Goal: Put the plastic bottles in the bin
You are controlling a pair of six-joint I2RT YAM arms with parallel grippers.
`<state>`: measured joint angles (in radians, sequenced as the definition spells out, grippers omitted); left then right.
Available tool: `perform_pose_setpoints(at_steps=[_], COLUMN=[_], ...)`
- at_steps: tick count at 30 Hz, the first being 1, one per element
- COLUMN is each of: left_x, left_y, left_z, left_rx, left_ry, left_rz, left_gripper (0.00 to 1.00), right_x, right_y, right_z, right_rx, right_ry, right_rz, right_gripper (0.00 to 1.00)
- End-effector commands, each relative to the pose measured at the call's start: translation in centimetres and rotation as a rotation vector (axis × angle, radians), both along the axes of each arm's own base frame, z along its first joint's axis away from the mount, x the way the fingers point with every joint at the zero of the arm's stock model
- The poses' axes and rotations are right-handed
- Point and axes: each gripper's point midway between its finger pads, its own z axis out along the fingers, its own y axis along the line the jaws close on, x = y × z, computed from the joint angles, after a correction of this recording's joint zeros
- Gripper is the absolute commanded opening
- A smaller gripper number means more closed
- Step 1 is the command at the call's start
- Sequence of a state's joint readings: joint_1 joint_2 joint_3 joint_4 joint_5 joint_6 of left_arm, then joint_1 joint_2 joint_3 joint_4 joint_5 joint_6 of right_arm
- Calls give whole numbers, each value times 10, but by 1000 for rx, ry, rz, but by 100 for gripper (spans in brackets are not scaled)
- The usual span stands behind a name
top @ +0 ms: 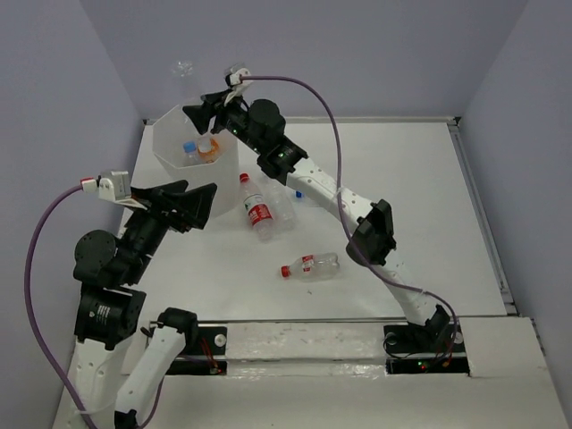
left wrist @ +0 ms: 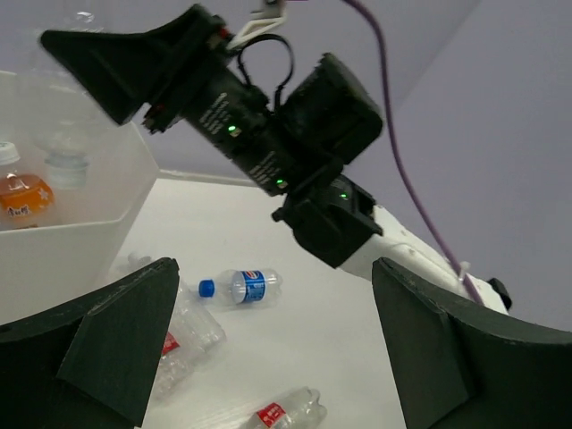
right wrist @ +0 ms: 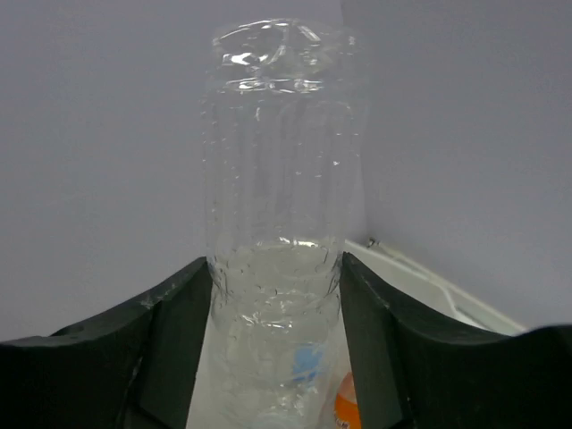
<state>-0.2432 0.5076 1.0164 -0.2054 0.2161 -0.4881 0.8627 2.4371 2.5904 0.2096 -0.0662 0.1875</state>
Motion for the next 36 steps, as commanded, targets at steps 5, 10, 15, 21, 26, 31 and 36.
perform_pose_setpoints(at_steps=[5,10,15,21,26,31,36], left_x=[-35,-17,4,40,96,118,144], left_y=[-27,-48,-81,-155,-180,-222,-269], left_z=[24,3,-12,-45,-99,-116,-151], left_rx=[-1,-16,-34,42,331,579,817], left_ry=[-37,46,107,235,279,40,-16], left_rz=[-205,-308,-426,-374,-178,-292,-477], left_gripper=[99,99,99,99,99,99,99], right_x=[-52,-94,-116,-149,-173,-203,-232], right_y=[-33,-134,-231,-327,-378,-394,-400], right_z=[60,71,-48,-186,-224,-237,-255], right_rx=[-4,-35,-163,-284,-228,-153,-119], right_ry=[-97,-46,234,570,738,818,863], right_rz=[35,-17,-66,-278,-434,-444,-405], right_gripper=[91,74,59,57,57,56,55])
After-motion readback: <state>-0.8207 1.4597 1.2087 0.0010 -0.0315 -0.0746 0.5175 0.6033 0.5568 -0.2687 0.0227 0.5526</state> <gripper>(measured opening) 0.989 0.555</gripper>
